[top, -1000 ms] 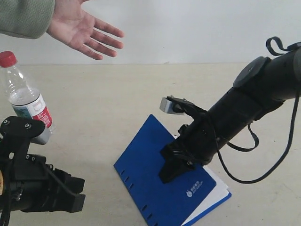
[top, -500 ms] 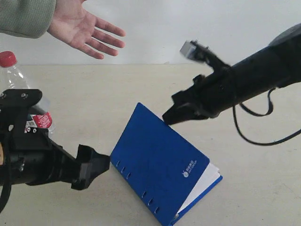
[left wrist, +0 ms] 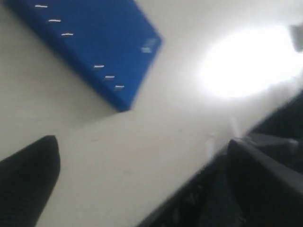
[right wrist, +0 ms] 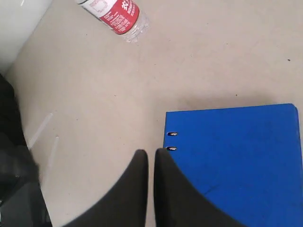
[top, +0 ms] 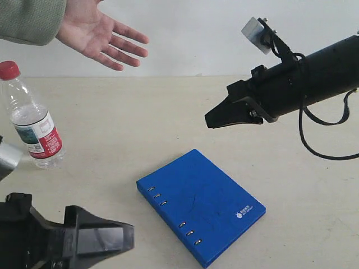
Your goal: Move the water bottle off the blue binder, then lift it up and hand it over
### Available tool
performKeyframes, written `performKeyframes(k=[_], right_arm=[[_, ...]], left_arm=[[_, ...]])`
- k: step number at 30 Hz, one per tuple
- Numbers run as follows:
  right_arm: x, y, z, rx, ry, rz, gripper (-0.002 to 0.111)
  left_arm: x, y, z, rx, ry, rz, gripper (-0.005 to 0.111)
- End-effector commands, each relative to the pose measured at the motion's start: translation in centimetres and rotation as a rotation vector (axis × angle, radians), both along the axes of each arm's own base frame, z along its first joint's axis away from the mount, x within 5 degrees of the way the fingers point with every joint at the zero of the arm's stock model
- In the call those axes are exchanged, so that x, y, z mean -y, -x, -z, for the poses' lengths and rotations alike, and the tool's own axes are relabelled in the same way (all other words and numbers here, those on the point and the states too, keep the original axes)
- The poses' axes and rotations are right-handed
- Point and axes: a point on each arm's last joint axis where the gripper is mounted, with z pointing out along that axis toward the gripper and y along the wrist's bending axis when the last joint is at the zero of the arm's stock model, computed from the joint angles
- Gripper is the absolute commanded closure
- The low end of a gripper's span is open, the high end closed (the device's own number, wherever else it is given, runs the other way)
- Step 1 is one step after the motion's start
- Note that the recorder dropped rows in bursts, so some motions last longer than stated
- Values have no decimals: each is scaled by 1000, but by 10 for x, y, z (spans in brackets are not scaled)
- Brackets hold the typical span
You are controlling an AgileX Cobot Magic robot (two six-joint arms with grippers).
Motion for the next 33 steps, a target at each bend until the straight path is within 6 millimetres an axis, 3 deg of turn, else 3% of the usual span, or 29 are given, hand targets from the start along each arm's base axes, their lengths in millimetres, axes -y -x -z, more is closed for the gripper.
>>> performKeyframes(k=[1, 4, 7, 10, 12, 14, 20, 23, 27, 30, 33], right_arm=[[1, 5, -6, 3, -15, -42, 108], [0, 6, -8, -4, -27, -52, 108], [0, 6, -8, -4, -27, -49, 108], [0, 6, -8, -4, -27, -49, 108], [0, 6, -8, -1, -26, -49, 108], [1, 5, -7, 6, -20, -37, 108], [1, 2, -7, 18, -7, -13, 108], [2, 2, -7, 23, -3, -12, 108], [1, 3, -6, 20, -4, -21, 108], [1, 4, -7, 16, -5, -29, 108], [2, 3, -6, 27, 0, -25, 108]], left_arm=[[5, -13, -33, 185, 163, 46, 22], [-9, -37, -24, 144, 126, -92, 22], [-22, -60, -3, 12, 134, -150, 22], [-43, -87, 11, -148, 308, -200, 22], [-52, -91, 13, -185, 517, -83, 22], [-60, -94, 27, -221, 512, -129, 24], [-66, -71, 66, -223, 295, -181, 26], [-61, -69, 66, -119, 264, -75, 26], [-71, -87, 69, -66, 83, -144, 26], [-79, -101, 64, 46, -158, -186, 26], [-67, -96, 52, 159, -347, -127, 26]])
